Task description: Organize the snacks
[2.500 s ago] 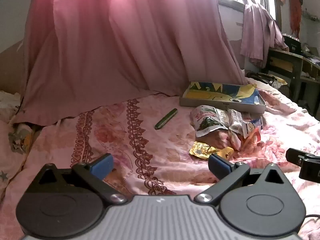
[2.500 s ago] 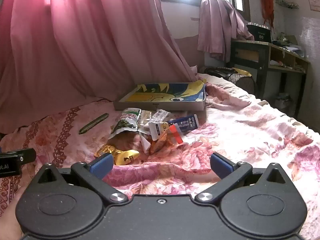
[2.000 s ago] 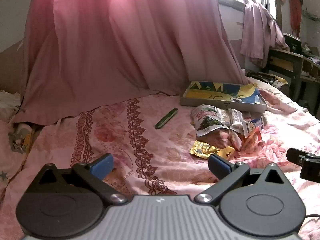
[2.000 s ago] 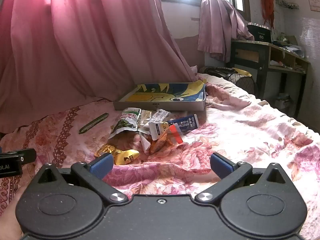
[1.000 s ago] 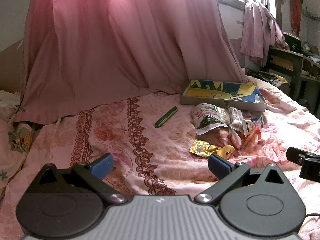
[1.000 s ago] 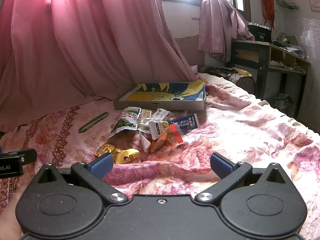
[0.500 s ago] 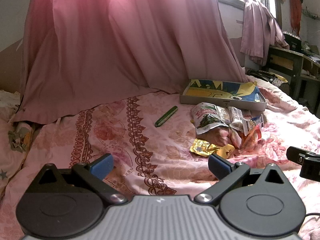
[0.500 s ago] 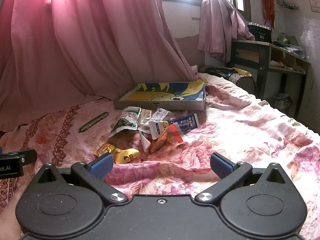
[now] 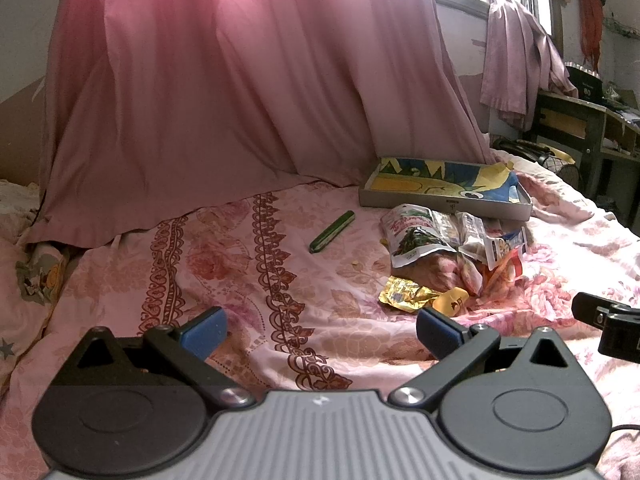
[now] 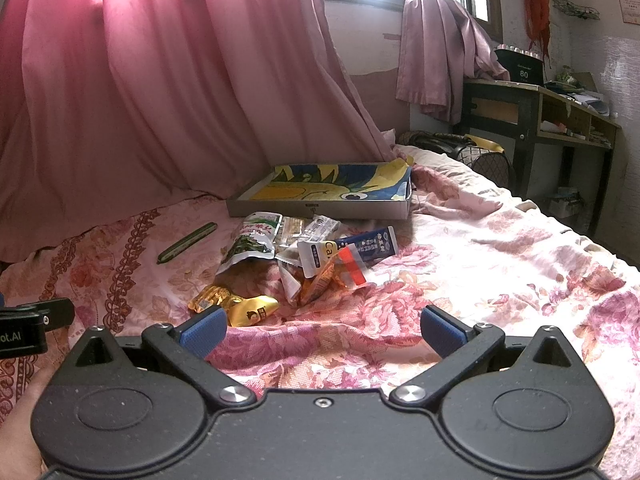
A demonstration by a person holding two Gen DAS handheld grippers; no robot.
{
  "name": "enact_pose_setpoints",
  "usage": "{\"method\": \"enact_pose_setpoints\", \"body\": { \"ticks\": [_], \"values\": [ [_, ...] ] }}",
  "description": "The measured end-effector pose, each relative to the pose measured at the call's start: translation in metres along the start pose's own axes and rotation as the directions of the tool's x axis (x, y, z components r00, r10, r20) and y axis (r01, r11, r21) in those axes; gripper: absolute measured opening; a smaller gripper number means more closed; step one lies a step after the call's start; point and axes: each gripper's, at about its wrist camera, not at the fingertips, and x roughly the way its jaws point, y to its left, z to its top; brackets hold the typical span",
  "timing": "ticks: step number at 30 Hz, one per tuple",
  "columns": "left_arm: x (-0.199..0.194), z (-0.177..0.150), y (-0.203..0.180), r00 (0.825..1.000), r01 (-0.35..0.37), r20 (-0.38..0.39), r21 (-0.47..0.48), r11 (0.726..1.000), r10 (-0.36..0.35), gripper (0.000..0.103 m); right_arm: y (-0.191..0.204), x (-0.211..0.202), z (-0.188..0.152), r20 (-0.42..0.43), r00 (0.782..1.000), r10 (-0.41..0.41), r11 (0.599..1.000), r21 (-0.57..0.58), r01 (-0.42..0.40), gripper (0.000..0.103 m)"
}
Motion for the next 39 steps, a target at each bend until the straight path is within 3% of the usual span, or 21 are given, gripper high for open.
{"method": "enact_pose_setpoints", "body": {
  "ticks": [20, 31, 39],
  "values": [
    [0.001, -0.001, 0.001, 1.0, -0.007, -0.005, -0.002, 1.0, 0.007, 0.103, 0.003, 0.003, 0.002, -0.008, 1.0, 0.002, 1.0, -0.006, -0.002, 0.103],
    [0.026, 0.009, 0.0, 1.0, -0.005, -0.019, -0.016, 1.0, 0.005, 0.103, 0.002, 0.016, 0.009, -0.04, 0.999, 0.019, 1.0, 0.014, -0.019, 0.103],
    [0.06, 0.03, -0.015, 0.999, 0.046, -0.008, 0.043, 0.998, -0.046, 0.103, -0.016, 0.041, 0.02, -0.092, 0.992, 0.084, 0.992, 0.101, -0.075, 0.103]
  ]
}}
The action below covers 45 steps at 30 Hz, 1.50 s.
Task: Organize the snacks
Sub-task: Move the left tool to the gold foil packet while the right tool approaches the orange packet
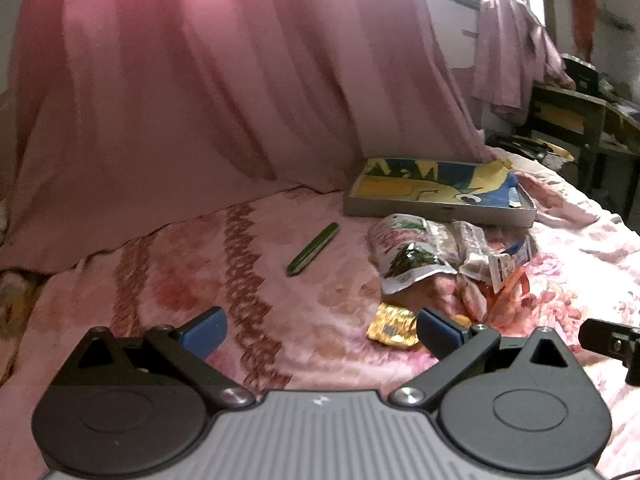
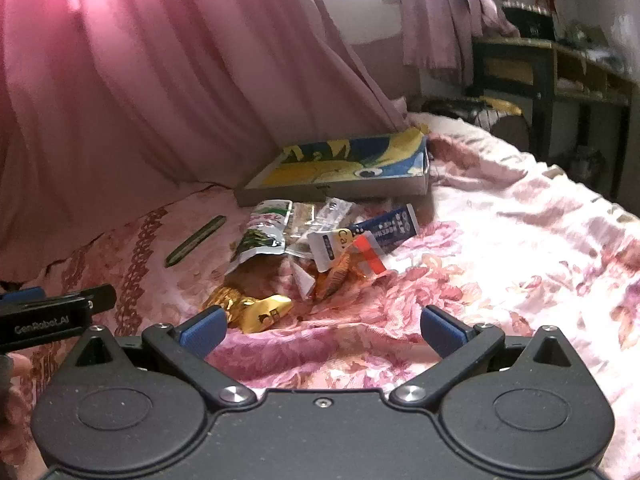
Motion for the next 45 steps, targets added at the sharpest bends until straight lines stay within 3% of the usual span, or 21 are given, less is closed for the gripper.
{"method": "enact_pose_setpoints", "body": {
  "ticks": [7, 10, 13, 20, 26, 31, 37, 45],
  "values": [
    [0.037, 0.008, -0.011, 0.989, 0.146, -0.036, 0.07, 0.987, -0.143, 0.103, -0.021, 0.035, 0.021, -0.041, 0.999, 0.013, 0.999, 0.03, -0.012, 0.103],
    [0.057, 0.012, -0.014, 0.965, 0.254, -0.089, 0.088, 0.963, -0.246, 0.103, -0.027, 0.052, 0.029, -0.055, 0.998, 0.029, 0.999, 0.016, -0.028, 0.103],
    [0.075, 0.016, -0.015, 0.941, 0.318, -0.142, 0.078, 0.945, -0.306, 0.103, -0.034, 0.071, 0.036, -0.091, 0.994, 0.054, 0.998, 0.017, -0.053, 0.103],
    [0.117, 0.011, -0.034, 0.892, 0.421, -0.259, 0.183, 0.888, -0.37, 0.103, -0.044, 0.126, 0.042, -0.229, 0.968, 0.099, 0.995, 0.034, -0.094, 0.103],
    [0.147, 0.005, -0.047, 0.868, 0.455, -0.327, 0.225, 0.861, -0.374, 0.103, -0.041, 0.16, 0.042, -0.285, 0.949, 0.134, 0.991, 0.019, -0.134, 0.102],
    [0.164, -0.004, -0.054, 0.851, 0.474, -0.377, 0.251, 0.844, -0.366, 0.102, -0.041, 0.173, 0.041, -0.283, 0.948, 0.145, 0.989, 0.015, -0.147, 0.102],
    [0.176, -0.005, -0.05, 0.855, 0.444, -0.378, 0.175, 0.879, -0.356, 0.1, -0.046, 0.182, 0.041, -0.274, 0.95, 0.152, 0.988, 0.043, -0.146, 0.085],
    [0.177, -0.004, -0.054, 0.867, 0.397, -0.386, 0.147, 0.906, -0.317, 0.098, -0.048, 0.186, 0.042, -0.252, 0.955, 0.156, 0.987, 0.077, -0.141, 0.061]
  ]
}}
